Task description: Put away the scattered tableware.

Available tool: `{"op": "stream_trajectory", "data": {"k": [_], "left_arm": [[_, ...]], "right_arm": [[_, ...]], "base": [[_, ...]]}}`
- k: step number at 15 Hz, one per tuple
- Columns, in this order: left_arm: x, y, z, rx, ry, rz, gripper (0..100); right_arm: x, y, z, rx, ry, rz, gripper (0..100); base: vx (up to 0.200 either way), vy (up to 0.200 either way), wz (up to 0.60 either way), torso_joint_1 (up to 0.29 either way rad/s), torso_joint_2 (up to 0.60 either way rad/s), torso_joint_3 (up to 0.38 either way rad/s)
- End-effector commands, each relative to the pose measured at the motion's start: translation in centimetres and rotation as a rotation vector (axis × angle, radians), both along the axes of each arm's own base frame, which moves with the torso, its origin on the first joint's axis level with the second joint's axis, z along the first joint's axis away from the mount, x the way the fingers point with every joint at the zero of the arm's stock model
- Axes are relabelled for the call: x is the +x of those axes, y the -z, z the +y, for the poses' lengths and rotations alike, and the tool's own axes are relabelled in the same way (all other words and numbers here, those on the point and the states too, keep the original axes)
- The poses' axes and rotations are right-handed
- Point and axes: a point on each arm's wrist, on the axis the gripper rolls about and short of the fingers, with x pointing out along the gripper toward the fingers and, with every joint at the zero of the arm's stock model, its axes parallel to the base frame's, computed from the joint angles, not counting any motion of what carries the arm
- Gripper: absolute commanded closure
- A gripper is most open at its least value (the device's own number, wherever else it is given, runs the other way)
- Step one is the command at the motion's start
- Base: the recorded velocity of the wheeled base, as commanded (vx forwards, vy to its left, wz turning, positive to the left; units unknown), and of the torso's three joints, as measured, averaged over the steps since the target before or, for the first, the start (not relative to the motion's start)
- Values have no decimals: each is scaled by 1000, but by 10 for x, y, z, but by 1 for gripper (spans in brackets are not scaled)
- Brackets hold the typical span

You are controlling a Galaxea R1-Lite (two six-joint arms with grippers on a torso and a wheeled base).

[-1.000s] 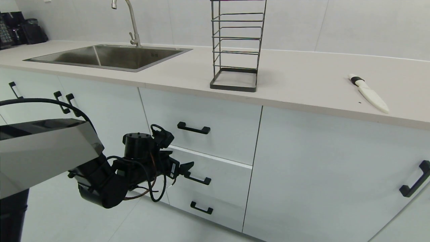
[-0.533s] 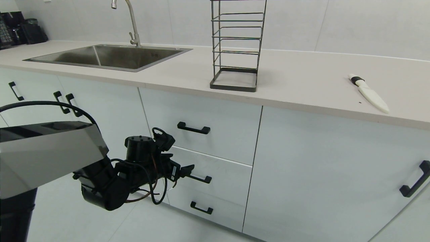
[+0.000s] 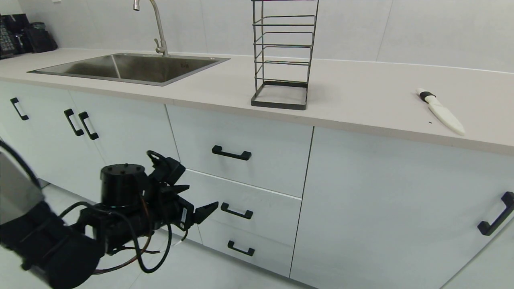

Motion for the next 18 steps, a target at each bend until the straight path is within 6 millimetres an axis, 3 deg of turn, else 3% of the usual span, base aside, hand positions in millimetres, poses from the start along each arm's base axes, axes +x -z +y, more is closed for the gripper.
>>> {"op": "stream_trajectory", "data": {"k": [1,3,7,8,10,14,16,18], "left_arm": [[-100,-67,40,-87,-26,-271,0],[-151,-86,66,-109,-105,-466,0],[-202,-93,86,-117,-237,-658,0],[-202,-93,86,-117,-237,-658,0],[-230,-70,90,-75,-288,-698,0],[-256,-42,91,-72,-293,-653,0],[-275,-11,91,-48,-309,-600,0],[-277,3,91,-40,-337,-509,0]], "right_arm": [[0,0,0,0,-2,3,0],[0,0,0,0,-2,3,0],[0,0,0,0,-2,3,0],[0,0,0,0,-2,3,0],[0,0,0,-2,-2,3,0],[0,0,0,-2,-2,3,0],[0,0,0,-3,-3,5,0],[0,0,0,-3,-3,3,0]], "base": [[0,0,0,0,0,0],[0,0,0,0,0,0],[0,0,0,0,0,0],[0,0,0,0,0,0],[0,0,0,0,0,0],[0,0,0,0,0,0],[0,0,0,0,0,0],[0,0,0,0,0,0]]}}
